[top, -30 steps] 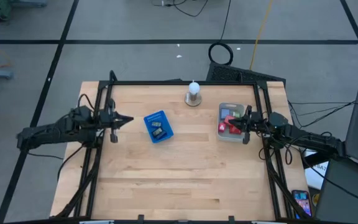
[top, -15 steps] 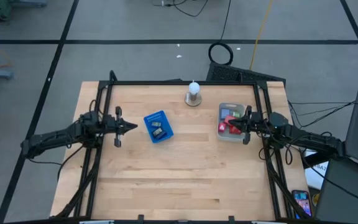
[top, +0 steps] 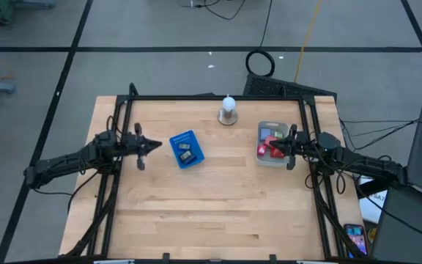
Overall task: Pick & Place Office items
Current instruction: Return to Home Position
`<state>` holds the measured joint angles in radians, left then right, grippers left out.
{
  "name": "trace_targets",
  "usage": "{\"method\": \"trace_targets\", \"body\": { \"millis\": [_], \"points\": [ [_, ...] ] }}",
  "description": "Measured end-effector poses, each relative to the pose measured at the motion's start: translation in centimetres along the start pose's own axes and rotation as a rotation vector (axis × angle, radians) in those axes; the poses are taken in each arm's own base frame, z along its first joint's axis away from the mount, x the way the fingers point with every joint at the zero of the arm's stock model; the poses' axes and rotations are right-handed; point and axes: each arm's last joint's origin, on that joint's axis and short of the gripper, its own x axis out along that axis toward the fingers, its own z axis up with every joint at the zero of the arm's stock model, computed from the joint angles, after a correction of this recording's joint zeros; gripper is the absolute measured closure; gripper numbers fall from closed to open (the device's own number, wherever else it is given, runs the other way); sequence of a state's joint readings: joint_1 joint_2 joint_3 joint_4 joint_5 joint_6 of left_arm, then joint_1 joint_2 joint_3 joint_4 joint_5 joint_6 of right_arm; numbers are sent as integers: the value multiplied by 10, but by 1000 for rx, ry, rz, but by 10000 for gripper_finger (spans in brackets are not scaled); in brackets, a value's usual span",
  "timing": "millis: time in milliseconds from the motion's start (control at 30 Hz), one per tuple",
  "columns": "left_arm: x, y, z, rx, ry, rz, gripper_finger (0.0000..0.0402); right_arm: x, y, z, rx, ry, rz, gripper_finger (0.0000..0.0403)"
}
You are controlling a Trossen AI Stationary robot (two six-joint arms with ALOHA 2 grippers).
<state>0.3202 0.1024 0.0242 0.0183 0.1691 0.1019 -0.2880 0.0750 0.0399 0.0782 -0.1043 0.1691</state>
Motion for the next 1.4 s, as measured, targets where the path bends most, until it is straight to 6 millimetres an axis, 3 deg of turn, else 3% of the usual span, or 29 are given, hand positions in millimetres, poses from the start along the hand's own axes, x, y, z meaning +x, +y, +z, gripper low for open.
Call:
{"method": "trace_targets", "body": {
  "millis": [200, 1400],
  "points": [
    [0, 2, 0, -1, 8, 63, 378, 0, 0, 0, 25, 3, 0, 403],
    [0, 2, 0, -2, 6, 65, 378, 0, 0, 0, 55, 0, 1, 403]
  ]
}}
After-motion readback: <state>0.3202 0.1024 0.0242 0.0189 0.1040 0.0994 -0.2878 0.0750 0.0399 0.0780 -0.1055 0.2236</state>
